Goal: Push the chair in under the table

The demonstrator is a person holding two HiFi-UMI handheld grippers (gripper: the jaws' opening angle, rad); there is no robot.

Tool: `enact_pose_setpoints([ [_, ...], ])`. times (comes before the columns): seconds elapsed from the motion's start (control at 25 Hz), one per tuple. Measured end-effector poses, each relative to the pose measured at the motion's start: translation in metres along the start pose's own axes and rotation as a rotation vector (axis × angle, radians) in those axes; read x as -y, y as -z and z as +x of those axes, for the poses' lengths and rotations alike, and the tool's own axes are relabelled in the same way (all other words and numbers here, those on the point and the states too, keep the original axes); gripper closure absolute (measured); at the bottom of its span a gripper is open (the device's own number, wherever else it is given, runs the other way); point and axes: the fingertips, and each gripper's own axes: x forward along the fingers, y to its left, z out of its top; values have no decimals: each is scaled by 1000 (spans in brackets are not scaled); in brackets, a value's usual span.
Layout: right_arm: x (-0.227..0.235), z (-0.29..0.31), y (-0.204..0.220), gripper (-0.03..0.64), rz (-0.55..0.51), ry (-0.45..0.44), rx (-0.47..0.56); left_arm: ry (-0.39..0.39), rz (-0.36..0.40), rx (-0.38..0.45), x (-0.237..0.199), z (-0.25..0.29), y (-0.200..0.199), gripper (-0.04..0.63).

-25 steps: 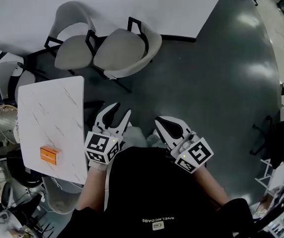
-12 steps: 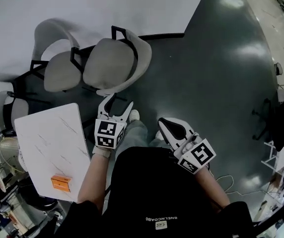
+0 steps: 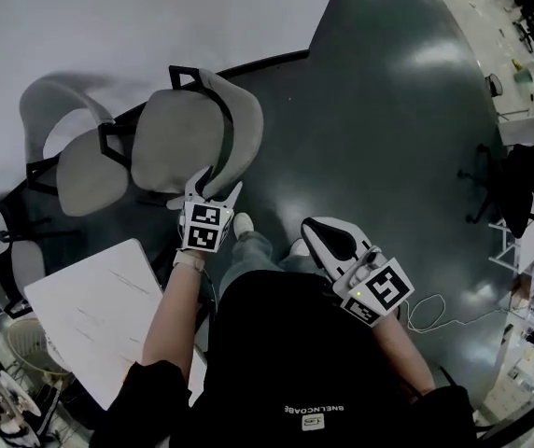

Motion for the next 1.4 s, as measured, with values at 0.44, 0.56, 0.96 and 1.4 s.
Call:
enact_pose_setpoints([
  [0.44, 23, -17, 0, 606, 9, 205, -6, 128, 138, -182, -9, 71, 50, 301],
  [0.56, 23, -21, 1, 606, 11, 229, -12, 169, 151, -174, -6, 77, 49, 298],
  [0.96, 19, -26, 1, 606, 10, 245, -23, 217, 134, -284, 2, 106, 82, 304],
  [1.4, 14, -18, 8, 606, 24, 211, -31, 193, 64, -258, 8, 106, 87, 424],
])
